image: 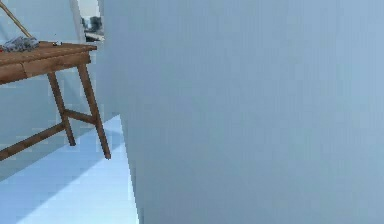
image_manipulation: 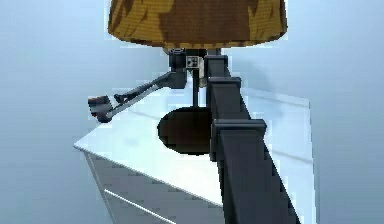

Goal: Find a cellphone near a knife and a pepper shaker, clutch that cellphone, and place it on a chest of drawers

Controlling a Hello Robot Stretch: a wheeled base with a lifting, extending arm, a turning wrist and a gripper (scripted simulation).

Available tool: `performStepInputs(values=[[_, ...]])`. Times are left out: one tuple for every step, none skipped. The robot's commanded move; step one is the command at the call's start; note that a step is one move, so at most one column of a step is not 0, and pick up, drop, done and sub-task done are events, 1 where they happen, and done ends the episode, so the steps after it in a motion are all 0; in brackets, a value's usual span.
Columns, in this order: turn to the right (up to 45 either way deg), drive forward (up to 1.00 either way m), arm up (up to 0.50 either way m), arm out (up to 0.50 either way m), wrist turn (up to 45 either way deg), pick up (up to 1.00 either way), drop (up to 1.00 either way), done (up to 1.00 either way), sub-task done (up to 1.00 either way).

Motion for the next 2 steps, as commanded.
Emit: performStepInputs(values=[[0.0, 0.0, 0.0, 0.0, 45.0, 0.0, 0.0, 0.0, 0.0], [0.0, 0.0, 0.0, 0.0, 45.0, 0.0, 0.0, 0.0, 0.0]])
